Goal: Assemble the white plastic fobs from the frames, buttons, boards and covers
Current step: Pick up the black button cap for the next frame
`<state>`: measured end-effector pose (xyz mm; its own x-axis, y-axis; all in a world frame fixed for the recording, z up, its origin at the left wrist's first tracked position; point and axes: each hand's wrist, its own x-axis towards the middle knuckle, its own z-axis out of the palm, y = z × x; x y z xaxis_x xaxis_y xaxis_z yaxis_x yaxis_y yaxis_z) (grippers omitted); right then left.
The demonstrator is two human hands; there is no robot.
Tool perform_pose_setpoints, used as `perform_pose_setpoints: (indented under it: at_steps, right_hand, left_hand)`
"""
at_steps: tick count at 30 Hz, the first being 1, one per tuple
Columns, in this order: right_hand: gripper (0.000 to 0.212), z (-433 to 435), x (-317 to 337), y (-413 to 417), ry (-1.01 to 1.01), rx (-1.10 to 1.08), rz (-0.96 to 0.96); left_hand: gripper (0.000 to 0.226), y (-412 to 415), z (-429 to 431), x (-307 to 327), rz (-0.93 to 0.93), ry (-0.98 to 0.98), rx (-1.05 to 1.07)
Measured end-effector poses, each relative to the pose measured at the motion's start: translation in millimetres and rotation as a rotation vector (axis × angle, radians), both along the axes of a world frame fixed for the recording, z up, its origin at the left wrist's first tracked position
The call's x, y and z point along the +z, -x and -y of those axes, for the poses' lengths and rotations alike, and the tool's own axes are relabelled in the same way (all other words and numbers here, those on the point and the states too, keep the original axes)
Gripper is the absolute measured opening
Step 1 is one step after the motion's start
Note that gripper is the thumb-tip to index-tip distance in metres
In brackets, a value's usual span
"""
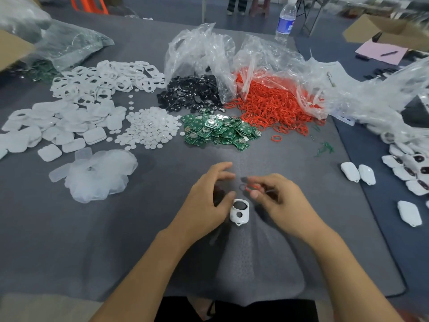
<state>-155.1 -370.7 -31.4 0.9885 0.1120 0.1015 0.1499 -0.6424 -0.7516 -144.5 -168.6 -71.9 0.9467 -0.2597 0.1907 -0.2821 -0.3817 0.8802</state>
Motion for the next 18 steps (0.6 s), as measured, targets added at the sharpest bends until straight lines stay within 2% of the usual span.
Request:
perform_pose_setpoints:
  at_steps: [2,5,9,18]
  right_hand:
    - [0.025,1,-1,9,0.018,0.01,-0.004]
    - [0.025,0,-5,18,0.091,0.088,0.021]
    - [0.025,-4,-3,19,0.193,0.171,0.043]
    - [0.019,-15,4,18,0.331,0.183,0.069]
  left_hand:
    - [0.078,11,-5,-1,0.029,-0.168,-0.016]
    - [0.091,23,-6,-8,0.077,-0.284,-0.029]
    - [0.094,20,-5,-11,0.115,-0.288,0.004]
    - [0.089,16,-6,-17,0.14,-0.321,0.019]
